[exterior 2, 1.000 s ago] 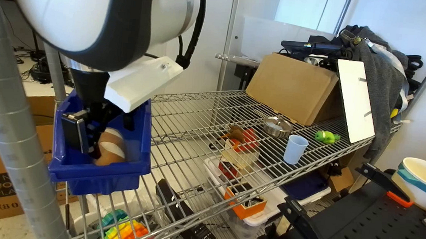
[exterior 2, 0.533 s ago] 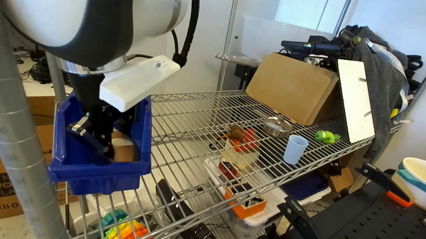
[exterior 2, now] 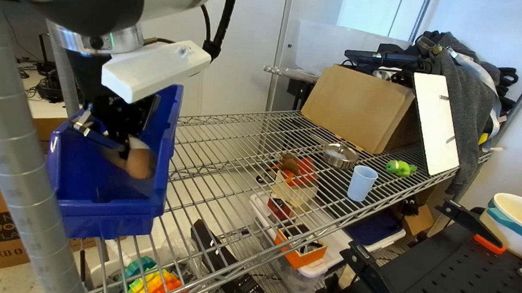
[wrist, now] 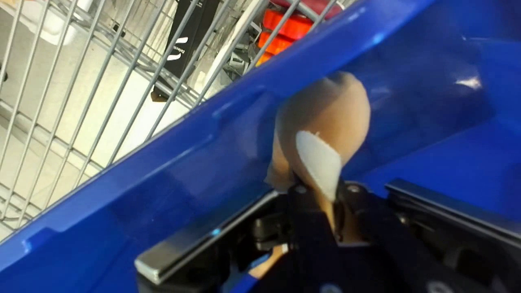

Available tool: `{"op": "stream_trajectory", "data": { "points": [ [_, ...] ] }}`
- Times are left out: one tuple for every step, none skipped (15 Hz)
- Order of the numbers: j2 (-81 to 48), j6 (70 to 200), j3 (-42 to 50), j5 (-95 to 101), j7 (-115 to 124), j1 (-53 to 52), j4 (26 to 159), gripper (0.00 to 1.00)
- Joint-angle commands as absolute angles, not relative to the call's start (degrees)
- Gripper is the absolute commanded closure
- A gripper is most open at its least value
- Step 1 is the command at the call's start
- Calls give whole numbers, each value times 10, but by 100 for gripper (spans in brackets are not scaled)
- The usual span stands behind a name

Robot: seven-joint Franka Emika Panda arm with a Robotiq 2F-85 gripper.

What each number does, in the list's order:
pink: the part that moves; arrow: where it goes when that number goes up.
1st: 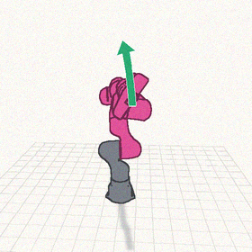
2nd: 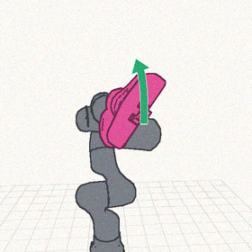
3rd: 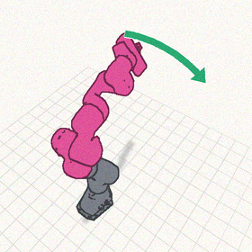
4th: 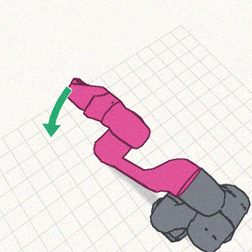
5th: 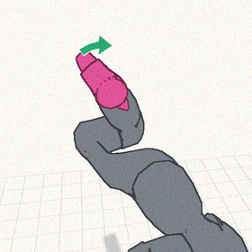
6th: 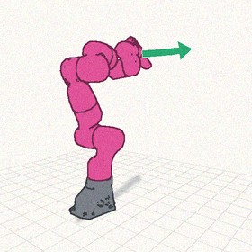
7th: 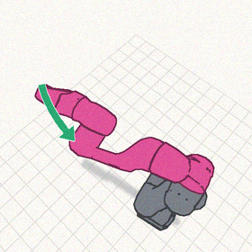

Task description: Remove the bread from the blue object

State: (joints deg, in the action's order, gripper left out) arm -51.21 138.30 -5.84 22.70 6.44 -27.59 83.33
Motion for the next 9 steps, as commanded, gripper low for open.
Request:
{"op": "stream_trajectory", "data": {
  "points": [
    [-469,1398,-60,196,82,-271,857,97],
    [-456,1402,-61,191,87,-269,864,97],
    [-444,1407,-62,186,89,-266,872,97],
    [-433,1412,-62,183,91,-265,878,97],
    [-421,1418,-63,179,90,-261,885,97],
    [-408,1425,-65,175,85,-256,895,97],
    [-393,1438,-66,172,79,-251,907,97],
    [-378,1453,-63,172,80,-247,920,97],
    [-362,1472,-54,178,89,-244,935,97]
  ]
}}
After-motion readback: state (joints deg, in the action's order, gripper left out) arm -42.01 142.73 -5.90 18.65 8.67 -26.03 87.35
